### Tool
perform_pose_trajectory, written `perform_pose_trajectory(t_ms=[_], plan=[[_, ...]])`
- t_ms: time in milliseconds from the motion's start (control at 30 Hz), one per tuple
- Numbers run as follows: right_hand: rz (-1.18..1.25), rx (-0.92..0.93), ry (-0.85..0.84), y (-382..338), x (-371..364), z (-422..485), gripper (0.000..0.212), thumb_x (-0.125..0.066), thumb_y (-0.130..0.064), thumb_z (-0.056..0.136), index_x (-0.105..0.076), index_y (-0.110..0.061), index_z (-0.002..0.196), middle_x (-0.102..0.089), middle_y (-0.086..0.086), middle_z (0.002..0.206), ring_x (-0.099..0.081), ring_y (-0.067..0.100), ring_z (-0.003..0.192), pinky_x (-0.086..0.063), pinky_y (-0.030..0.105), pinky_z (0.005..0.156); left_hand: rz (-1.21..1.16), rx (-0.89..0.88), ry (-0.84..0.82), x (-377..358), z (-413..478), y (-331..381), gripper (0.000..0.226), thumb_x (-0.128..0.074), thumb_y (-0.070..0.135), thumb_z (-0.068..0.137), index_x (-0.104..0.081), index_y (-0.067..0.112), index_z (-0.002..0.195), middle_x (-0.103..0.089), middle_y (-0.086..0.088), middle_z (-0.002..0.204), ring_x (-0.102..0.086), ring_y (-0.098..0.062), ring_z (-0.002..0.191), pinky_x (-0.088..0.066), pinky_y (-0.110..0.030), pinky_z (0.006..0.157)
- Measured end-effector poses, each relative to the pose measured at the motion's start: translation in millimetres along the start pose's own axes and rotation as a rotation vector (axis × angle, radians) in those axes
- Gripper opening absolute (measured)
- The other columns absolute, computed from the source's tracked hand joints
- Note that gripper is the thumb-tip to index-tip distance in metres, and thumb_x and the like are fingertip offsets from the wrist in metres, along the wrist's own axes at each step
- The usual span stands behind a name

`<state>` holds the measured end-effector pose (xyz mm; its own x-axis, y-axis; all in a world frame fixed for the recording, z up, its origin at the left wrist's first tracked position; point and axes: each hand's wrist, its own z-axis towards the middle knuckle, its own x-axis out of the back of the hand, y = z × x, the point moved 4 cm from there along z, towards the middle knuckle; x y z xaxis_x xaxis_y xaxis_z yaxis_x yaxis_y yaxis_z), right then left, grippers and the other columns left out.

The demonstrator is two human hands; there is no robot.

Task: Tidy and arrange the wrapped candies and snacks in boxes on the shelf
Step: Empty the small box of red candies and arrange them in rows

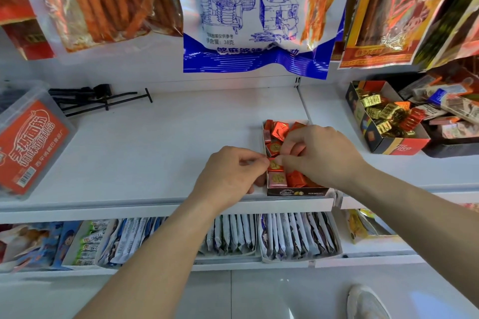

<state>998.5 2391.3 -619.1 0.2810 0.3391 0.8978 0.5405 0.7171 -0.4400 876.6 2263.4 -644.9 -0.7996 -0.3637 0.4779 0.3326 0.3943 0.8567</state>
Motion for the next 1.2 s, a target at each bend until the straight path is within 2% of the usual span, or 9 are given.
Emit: perform_pose_trajectory(t_ms=[100, 200, 300, 433, 500, 667, 900, 1100, 1200], plan=[[0.094, 0.009, 0.044, 4.3, 15.2, -3.6, 0.019, -0.066, -0.046, 0.088, -0.071, -0.036, 0.072, -0.069, -0.018, 0.075, -0.062, 0.000, 0.076, -0.047, 0.024, 0.070, 0.080, 0.030, 0.066, -2.1, 2.4, 2.4, 0.022, -0.065, 0.053, 0.086, -0.072, 0.034, 0.092, -0.073, 0.014, 0.079, -0.068, -0.009, 0.062, -0.060, -0.040, 0.077], [0.200, 0.024, -0.082, 10.7, 32.0, -15.3, 0.008, -0.071, -0.039, 0.087, -0.076, -0.035, 0.083, -0.068, -0.015, 0.082, -0.055, -0.008, 0.066, -0.037, 0.010, 0.054, 0.177, 0.063, 0.069, -4.7, 7.3, 3.4, 0.025, -0.070, 0.056, 0.080, -0.066, 0.035, 0.092, -0.069, 0.017, 0.088, -0.068, -0.010, 0.078, -0.058, -0.040, 0.080], [0.090, 0.033, -0.194, 16.0, 28.1, -27.4, 0.022, -0.071, -0.051, 0.083, -0.077, -0.035, 0.096, -0.065, -0.014, 0.088, -0.056, -0.002, 0.074, -0.038, 0.014, 0.058, 0.207, 0.071, 0.100, -3.5, 9.9, 7.9, 0.032, -0.074, 0.050, 0.078, -0.059, 0.035, 0.101, -0.065, 0.012, 0.093, -0.063, -0.009, 0.083, -0.054, -0.034, 0.079], [0.034, 0.091, -0.192, 12.5, 16.8, -28.8, 0.017, -0.074, -0.043, 0.084, -0.077, -0.031, 0.096, -0.060, -0.013, 0.083, -0.055, 0.005, 0.078, -0.040, 0.016, 0.067, 0.246, -0.104, 0.151, -4.3, 9.9, 24.3, 0.028, -0.072, 0.035, 0.085, -0.059, 0.039, 0.110, -0.055, 0.006, 0.089, -0.054, -0.007, 0.077, -0.045, -0.026, 0.066], [0.142, 0.074, -0.184, 16.0, 17.3, -28.8, 0.012, -0.077, -0.035, 0.082, -0.075, -0.027, 0.091, -0.059, -0.012, 0.082, -0.055, 0.002, 0.075, -0.041, 0.014, 0.065, 0.335, -0.160, 0.168, -7.2, 12.6, 30.3, 0.015, -0.063, 0.036, 0.092, -0.065, 0.040, 0.106, -0.050, 0.010, 0.089, -0.050, -0.005, 0.079, -0.038, -0.022, 0.065], [0.405, -0.050, -0.010, 35.9, 31.0, -29.6, 0.012, -0.070, -0.020, 0.090, -0.066, -0.025, 0.100, -0.066, -0.007, 0.094, -0.061, 0.007, 0.077, -0.046, 0.013, 0.064, 0.451, -0.134, 0.230, -15.5, 23.3, 34.4, 0.015, -0.061, 0.046, 0.091, -0.062, 0.039, 0.105, -0.054, 0.007, 0.093, -0.055, -0.013, 0.088, -0.042, -0.028, 0.067], [0.638, -0.105, 0.031, 42.4, 30.9, -32.9, 0.018, -0.068, -0.011, 0.092, -0.064, -0.015, 0.108, -0.065, 0.007, 0.095, -0.074, 0.020, 0.065, -0.061, 0.033, 0.062, 0.588, -0.117, 0.176, -16.7, 29.4, 40.1, 0.032, -0.062, 0.050, 0.090, -0.065, 0.041, 0.120, -0.048, 0.005, 0.099, -0.052, -0.014, 0.092, -0.041, -0.029, 0.073], [0.645, -0.094, 0.007, 43.4, 34.8, -31.3, 0.016, -0.074, -0.009, 0.086, -0.063, -0.015, 0.096, -0.066, 0.007, 0.098, -0.071, 0.030, 0.075, -0.061, 0.041, 0.070, 0.492, -0.194, 0.202, -17.9, 27.0, 47.5, 0.025, -0.074, 0.035, 0.085, -0.064, 0.039, 0.107, -0.052, 0.011, 0.112, -0.049, -0.010, 0.095, -0.041, -0.026, 0.081], [0.619, -0.064, -0.025, 41.2, 35.3, -32.6, 0.023, -0.079, -0.016, 0.082, -0.058, -0.019, 0.091, -0.069, 0.007, 0.090, -0.062, 0.020, 0.066, -0.055, 0.042, 0.070, 0.448, -0.232, 0.233, -18.2, 22.4, 49.9, 0.020, -0.075, 0.030, 0.084, -0.063, 0.039, 0.096, -0.061, 0.016, 0.107, -0.049, -0.009, 0.088, -0.044, -0.028, 0.079]])
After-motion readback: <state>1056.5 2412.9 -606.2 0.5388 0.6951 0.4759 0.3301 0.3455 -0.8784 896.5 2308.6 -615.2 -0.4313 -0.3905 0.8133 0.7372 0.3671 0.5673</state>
